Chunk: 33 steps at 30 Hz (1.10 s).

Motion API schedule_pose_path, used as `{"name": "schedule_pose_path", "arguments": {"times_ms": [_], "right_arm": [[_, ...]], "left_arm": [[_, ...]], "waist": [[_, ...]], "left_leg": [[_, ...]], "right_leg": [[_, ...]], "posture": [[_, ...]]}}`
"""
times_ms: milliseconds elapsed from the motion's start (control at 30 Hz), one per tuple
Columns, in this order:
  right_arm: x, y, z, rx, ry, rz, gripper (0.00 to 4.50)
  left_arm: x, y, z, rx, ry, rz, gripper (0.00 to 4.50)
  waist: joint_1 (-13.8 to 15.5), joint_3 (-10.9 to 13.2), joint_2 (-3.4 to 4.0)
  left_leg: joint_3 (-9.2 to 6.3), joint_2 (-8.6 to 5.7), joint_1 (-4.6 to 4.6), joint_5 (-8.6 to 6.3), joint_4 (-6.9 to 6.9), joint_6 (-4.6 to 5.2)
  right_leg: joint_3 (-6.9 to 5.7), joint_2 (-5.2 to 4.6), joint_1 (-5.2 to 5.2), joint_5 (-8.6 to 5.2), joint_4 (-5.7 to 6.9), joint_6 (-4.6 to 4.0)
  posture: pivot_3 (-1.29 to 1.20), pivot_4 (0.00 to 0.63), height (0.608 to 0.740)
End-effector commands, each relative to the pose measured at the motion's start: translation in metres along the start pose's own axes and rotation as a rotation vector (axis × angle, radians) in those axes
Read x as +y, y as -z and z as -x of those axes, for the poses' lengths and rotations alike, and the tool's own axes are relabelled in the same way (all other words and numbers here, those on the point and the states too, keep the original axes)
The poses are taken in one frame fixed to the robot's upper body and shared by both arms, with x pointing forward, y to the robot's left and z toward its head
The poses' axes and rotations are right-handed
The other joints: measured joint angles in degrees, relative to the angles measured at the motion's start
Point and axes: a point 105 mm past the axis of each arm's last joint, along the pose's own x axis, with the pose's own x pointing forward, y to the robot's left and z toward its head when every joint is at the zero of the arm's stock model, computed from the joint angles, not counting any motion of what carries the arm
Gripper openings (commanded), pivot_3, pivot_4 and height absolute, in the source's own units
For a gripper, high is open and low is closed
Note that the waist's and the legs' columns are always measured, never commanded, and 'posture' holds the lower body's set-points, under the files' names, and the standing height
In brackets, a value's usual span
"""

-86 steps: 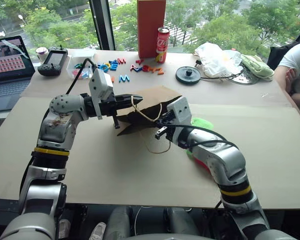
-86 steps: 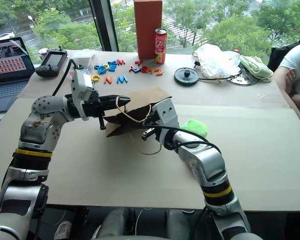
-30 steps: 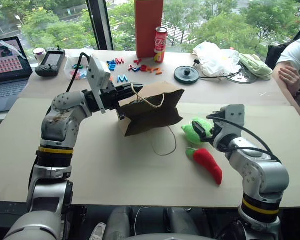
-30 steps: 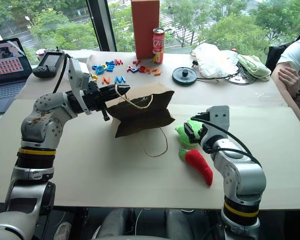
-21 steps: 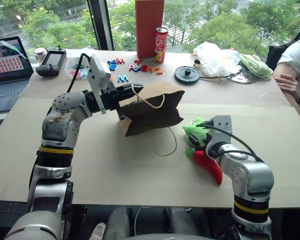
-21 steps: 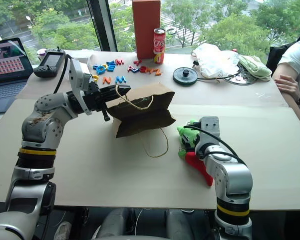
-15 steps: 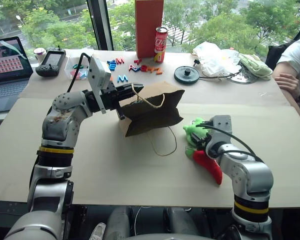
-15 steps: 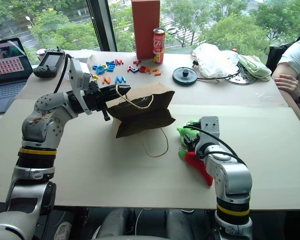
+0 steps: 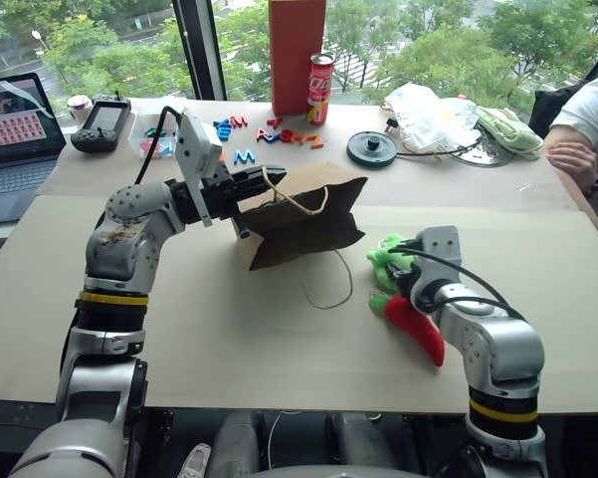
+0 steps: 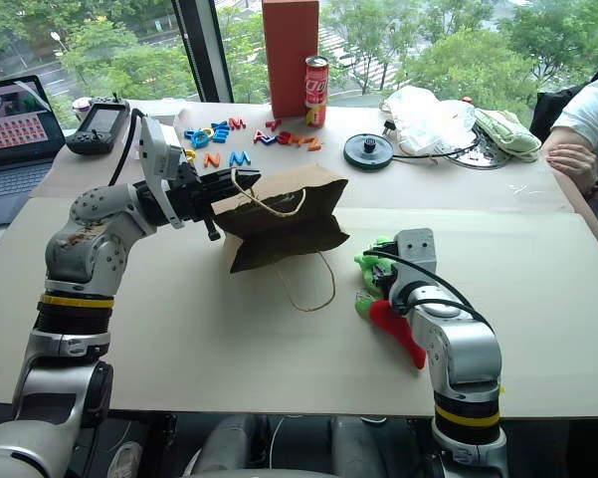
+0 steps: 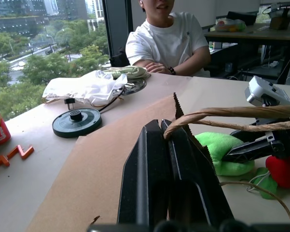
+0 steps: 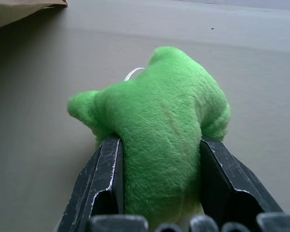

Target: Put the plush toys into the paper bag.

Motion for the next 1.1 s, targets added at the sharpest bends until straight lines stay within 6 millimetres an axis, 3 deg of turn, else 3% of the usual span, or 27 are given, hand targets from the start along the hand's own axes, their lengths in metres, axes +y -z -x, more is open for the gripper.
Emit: {"name": "schedule_pose_path", "arguments": {"times_ms": [33,233,333,433,500,600,767,900,1033,1100], "right_arm": [[0.001,-0.009,0.003,-0.05,-0.011,-0.002,1.67],[0.002,-0.01,0.002,-0.055,-0.018,0.004,0.02],[-0.006,-0.02,0.006,-0.1,0.005,0.02,0.02],[-0.007,-0.045,0.019,-0.214,-0.035,0.036,0.02],[-0.009,-0.071,0.038,-0.305,-0.096,0.043,0.02],[-0.005,-0.087,0.061,-0.352,-0.205,0.102,0.02],[0.016,-0.087,0.09,-0.326,-0.402,0.254,0.02],[0.045,-0.085,0.106,-0.303,-0.57,0.334,0.02],[0.064,-0.083,0.108,-0.28,-0.647,0.382,0.02],[0.078,-0.085,0.095,-0.26,-0.659,0.369,0.02]], "left_arm": [[0.001,-0.015,-0.002,-0.039,0.001,-0.058,0.07],[0.002,-0.015,-0.003,-0.04,0.001,-0.055,0.07],[0.002,-0.014,-0.003,-0.04,0.001,-0.053,0.07],[0.003,-0.015,-0.004,-0.042,-0.001,-0.052,0.07],[0.003,-0.015,-0.005,-0.044,0.0,-0.049,0.07],[0.003,-0.015,-0.005,-0.043,0.003,-0.047,0.07],[0.002,-0.014,-0.006,-0.039,0.01,-0.043,0.07],[0.001,-0.014,-0.007,-0.042,0.015,-0.037,0.07],[0.001,-0.015,-0.009,-0.046,0.019,-0.032,0.07],[-0.001,-0.015,-0.01,-0.046,0.029,-0.029,0.07]], "waist": [[0.0,0.0,0.0],[0.0,0.0,0.0],[0.0,0.0,0.0],[0.1,0.0,0.0],[0.2,0.0,0.01],[0.2,0.0,0.02],[0.3,0.0,0.01],[0.1,0.0,0.01],[0.1,0.0,0.01],[0.0,0.0,0.01]], "left_leg": [[0.0,0.0,0.0,0.0,0.0,0.0],[0.0,0.0,0.0,0.0,0.0,0.0],[0.0,0.0,0.0,0.0,0.0,0.0],[0.0,-0.01,-0.01,0.0,0.0,0.0],[0.01,-0.02,-0.03,0.0,0.0,0.0],[-0.01,-0.02,-0.03,0.0,-0.01,0.0],[-0.06,0.01,-0.03,-0.02,-0.07,0.02],[-0.06,0.0,-0.02,-0.02,-0.06,0.02],[-0.1,-0.01,-0.01,-0.01,-0.05,0.03],[-0.09,-0.02,-0.02,-0.01,-0.04,0.03]], "right_leg": [[0.0,0.0,0.0,0.0,0.0,0.0],[0.0,0.0,0.0,0.0,0.0,0.0],[0.0,0.0,0.0,0.0,0.0,0.0],[0.0,-0.01,-0.01,0.0,-0.01,0.0],[0.0,-0.01,-0.02,0.0,-0.02,0.01],[0.0,-0.01,-0.02,0.0,-0.03,0.01],[-0.03,0.02,0.04,0.0,-0.12,0.01],[0.02,0.01,0.05,0.0,-0.13,0.01],[0.02,0.02,0.04,0.0,-0.11,0.01],[0.02,0.0,0.04,0.0,-0.11,0.01]], "posture": [[0.0,0.15,0.74],[0.0,0.15,0.74],[0.0,0.15,0.74],[0.0,0.15,0.74],[0.0,0.15,0.74],[0.0,0.15,0.74],[0.0,0.15,0.74],[0.0,0.15,0.74],[0.0,0.15,0.74],[0.0,0.15,0.74]]}}
